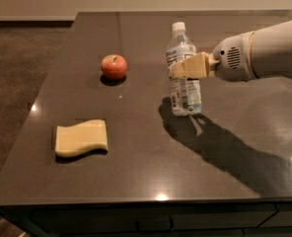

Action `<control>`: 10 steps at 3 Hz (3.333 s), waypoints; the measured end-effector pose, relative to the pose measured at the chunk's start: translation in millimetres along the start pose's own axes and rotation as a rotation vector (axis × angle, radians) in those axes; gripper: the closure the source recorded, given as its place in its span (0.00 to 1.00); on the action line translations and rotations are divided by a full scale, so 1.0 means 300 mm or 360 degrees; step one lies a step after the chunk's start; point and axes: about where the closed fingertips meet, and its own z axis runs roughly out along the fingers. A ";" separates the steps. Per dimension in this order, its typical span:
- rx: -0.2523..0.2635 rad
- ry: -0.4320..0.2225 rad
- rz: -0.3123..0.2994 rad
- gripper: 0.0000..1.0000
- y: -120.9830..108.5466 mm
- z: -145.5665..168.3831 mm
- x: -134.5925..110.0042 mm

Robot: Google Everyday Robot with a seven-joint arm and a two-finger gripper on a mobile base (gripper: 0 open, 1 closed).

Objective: Place blue plastic bottle upright

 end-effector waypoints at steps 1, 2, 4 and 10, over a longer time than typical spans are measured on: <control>-0.0093 -0.0267 0.0029 1.00 0.001 -0.008 -0.022; -0.0129 -0.0488 -0.0042 1.00 0.004 -0.019 -0.037; -0.0098 -0.0714 -0.0386 1.00 0.003 -0.006 -0.018; 0.0068 -0.0980 -0.0657 0.82 -0.001 0.059 0.048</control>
Offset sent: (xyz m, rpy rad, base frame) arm -0.0001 -0.0060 0.0159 0.1540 -0.5609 0.0719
